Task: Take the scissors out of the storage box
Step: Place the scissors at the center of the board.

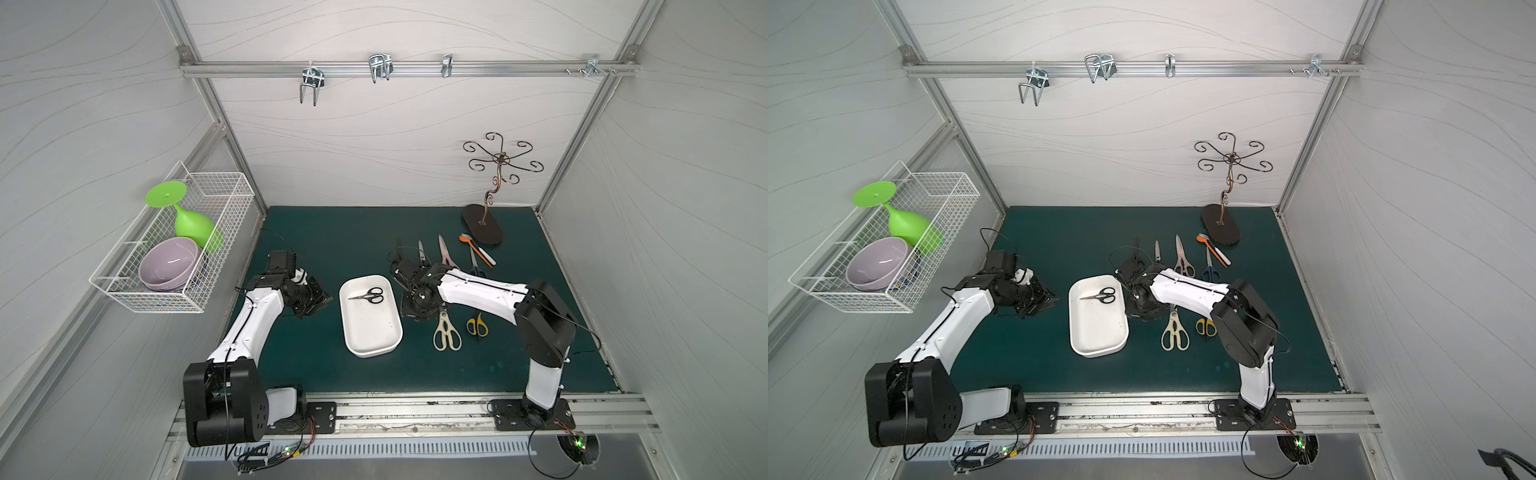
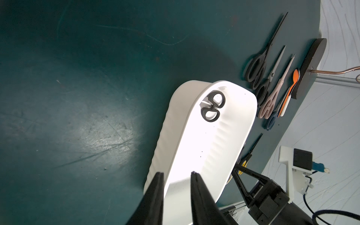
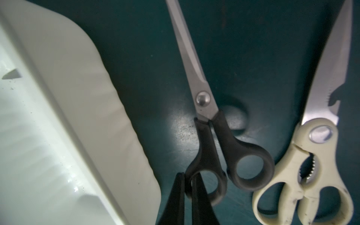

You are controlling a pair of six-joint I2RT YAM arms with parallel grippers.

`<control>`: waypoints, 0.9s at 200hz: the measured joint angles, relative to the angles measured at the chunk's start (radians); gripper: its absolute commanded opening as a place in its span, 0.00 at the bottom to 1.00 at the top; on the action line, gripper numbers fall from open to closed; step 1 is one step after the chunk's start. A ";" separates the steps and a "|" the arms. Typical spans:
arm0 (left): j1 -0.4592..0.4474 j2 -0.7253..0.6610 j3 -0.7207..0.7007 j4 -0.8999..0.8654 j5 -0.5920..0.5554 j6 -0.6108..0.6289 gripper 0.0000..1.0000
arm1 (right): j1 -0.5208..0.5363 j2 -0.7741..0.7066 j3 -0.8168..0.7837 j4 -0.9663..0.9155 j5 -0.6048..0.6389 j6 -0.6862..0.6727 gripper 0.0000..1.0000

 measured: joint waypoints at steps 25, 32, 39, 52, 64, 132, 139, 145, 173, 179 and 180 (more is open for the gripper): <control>0.000 0.000 0.000 0.000 0.000 0.000 0.28 | 0.000 0.018 -0.002 0.013 -0.002 0.025 0.00; 0.000 0.000 0.000 0.000 0.000 0.000 0.28 | 0.000 0.022 -0.003 0.015 -0.002 0.030 0.00; 0.000 0.000 0.000 0.000 0.000 0.000 0.28 | 0.000 0.026 -0.003 0.016 -0.004 0.036 0.00; 0.000 0.000 0.000 0.000 0.000 0.000 0.28 | 0.000 0.037 -0.003 0.020 -0.005 0.043 0.00; 0.000 0.000 0.000 0.000 0.000 0.000 0.28 | 0.000 0.048 -0.003 0.024 -0.005 0.047 0.00; 0.000 0.000 0.000 -0.001 -0.001 0.000 0.28 | 0.000 0.093 -0.002 0.031 -0.004 0.092 0.00; 0.000 0.000 0.000 -0.001 -0.001 0.000 0.28 | 0.000 0.097 0.000 0.030 -0.003 0.096 0.00; 0.000 0.000 0.000 -0.001 -0.001 0.000 0.28 | 0.000 0.101 0.004 0.027 -0.003 0.101 0.00; 0.000 -0.004 0.000 -0.001 -0.002 0.000 0.28 | 0.000 0.109 0.016 0.018 -0.003 0.117 0.04; 0.000 -0.004 0.000 -0.001 -0.003 0.000 0.28 | 0.000 0.109 0.016 0.017 -0.003 0.119 0.10; 0.000 -0.004 0.000 -0.001 -0.003 0.000 0.28 | 0.000 0.109 0.016 0.017 -0.003 0.119 0.11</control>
